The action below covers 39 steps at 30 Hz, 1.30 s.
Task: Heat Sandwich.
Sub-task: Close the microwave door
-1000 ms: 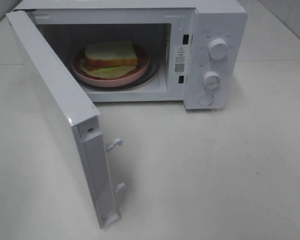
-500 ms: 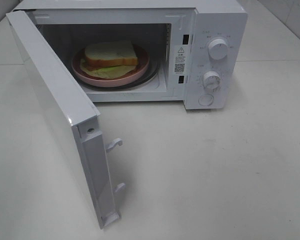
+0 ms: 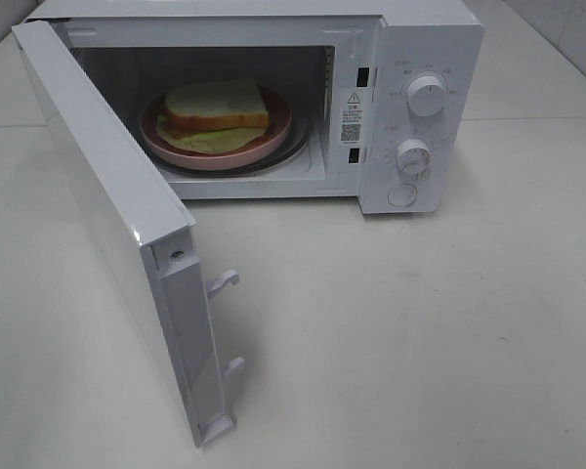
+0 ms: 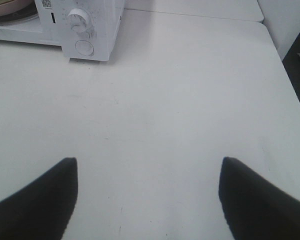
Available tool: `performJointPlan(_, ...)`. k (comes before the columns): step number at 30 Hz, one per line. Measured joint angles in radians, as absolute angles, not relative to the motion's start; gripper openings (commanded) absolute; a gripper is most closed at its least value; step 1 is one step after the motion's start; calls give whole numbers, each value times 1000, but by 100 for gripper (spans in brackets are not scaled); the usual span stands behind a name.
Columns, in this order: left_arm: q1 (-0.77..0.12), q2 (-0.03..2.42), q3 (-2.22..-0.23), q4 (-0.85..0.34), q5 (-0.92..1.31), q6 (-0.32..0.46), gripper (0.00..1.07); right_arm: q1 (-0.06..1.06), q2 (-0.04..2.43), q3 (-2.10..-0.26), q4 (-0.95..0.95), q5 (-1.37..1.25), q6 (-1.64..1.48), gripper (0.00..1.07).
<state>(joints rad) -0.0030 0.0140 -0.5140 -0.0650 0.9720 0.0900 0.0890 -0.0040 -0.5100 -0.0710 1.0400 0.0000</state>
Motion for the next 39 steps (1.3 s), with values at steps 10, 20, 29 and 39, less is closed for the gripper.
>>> performJointPlan(10, -3, 178, -514, -64, 820, 90, 50, 89, -4, -510, -71, 1040, 0, 76)
performJointPlan(20, -3, 380, -512, -65, 681, 90, 0, 89, -4, -510, -71, 1040, 0, 76)
performJointPlan(29, -3, 571, -421, -66, 398, 106, 0, 89, -4, -510, -71, 1040, 0, 76)
performJointPlan(39, -3, 804, -284, -53, -60, 109, 0, 89, -4, -510, -71, 1040, 0, 76)
